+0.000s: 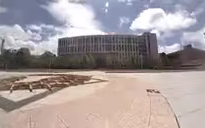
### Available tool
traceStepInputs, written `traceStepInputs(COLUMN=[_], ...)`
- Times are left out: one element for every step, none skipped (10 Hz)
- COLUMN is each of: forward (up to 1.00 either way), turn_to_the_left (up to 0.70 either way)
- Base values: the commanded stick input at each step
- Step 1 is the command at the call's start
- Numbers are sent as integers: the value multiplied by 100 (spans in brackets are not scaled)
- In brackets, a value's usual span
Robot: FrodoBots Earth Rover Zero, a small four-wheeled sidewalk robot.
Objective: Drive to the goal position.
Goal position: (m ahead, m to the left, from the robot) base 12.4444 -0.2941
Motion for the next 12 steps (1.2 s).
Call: traceStepInputs(forward=[70,70,70,70,70,70,70,70,70,70,70,70], turn_to_the_left=[11,0,2,12,11,3,4,1,3,2,2,4])
